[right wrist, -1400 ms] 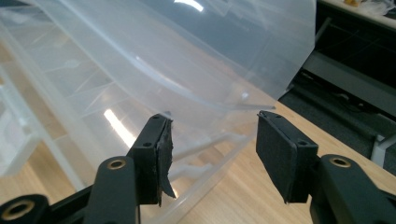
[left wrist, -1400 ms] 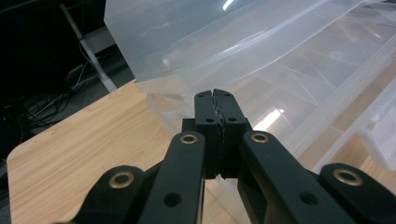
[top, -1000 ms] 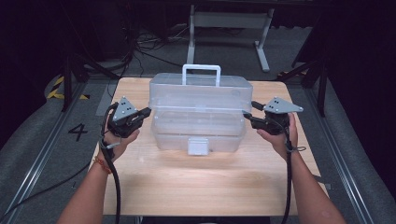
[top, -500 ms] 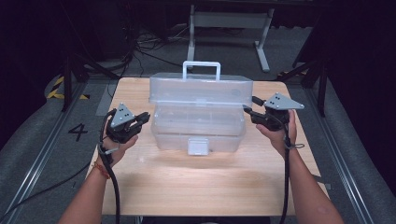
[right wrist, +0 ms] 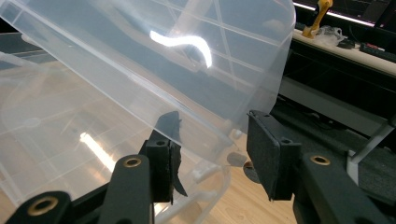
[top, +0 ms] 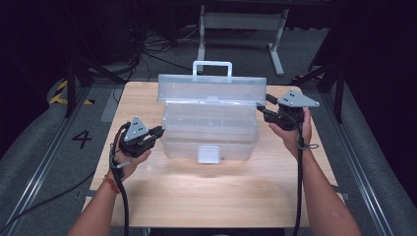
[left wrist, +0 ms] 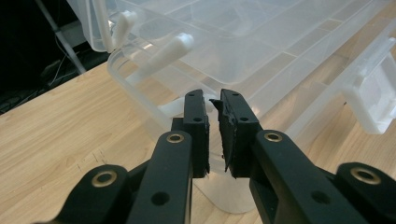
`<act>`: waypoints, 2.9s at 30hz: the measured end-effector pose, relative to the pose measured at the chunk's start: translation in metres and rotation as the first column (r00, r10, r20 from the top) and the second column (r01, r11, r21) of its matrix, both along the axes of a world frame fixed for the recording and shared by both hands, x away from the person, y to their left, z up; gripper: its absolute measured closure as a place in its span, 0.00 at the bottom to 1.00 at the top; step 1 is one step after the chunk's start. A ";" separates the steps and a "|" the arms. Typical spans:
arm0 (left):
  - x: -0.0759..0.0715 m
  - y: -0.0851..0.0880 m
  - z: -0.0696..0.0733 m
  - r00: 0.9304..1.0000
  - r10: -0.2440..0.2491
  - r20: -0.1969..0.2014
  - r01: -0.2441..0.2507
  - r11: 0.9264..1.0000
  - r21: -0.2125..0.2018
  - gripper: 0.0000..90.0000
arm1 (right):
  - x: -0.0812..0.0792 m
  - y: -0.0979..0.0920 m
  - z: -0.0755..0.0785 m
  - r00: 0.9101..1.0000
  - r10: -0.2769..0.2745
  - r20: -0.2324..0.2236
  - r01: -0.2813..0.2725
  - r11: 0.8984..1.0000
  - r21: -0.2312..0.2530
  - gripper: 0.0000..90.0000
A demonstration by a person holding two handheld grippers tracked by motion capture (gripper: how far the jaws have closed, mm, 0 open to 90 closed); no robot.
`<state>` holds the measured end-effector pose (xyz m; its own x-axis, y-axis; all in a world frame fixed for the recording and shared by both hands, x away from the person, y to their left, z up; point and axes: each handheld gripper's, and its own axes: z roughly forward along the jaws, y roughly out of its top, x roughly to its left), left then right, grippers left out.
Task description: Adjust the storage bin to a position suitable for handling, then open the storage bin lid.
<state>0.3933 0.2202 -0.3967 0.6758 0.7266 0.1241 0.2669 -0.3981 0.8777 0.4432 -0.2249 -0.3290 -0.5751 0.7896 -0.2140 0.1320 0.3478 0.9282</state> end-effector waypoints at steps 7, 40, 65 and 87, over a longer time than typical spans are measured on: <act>0.003 0.003 -0.005 1.000 0.008 -0.028 -0.008 1.000 -0.010 0.89 | 0.007 0.002 0.004 1.000 -0.016 0.006 0.016 1.000 0.005 0.62; 0.006 0.002 -0.009 0.999 -0.009 -0.032 0.009 1.000 -0.011 0.90 | 0.045 0.006 0.025 0.996 -0.089 0.015 0.089 0.996 0.031 0.73; 0.008 0.004 -0.011 0.999 -0.034 -0.033 0.033 0.999 -0.022 0.88 | 0.064 0.007 0.022 0.994 -0.111 -0.005 0.111 0.993 0.047 0.76; 0.000 0.005 -0.004 0.999 -0.039 -0.029 0.041 0.998 0.057 0.81 | 0.072 0.006 0.025 0.993 -0.113 -0.032 0.115 0.991 0.069 0.78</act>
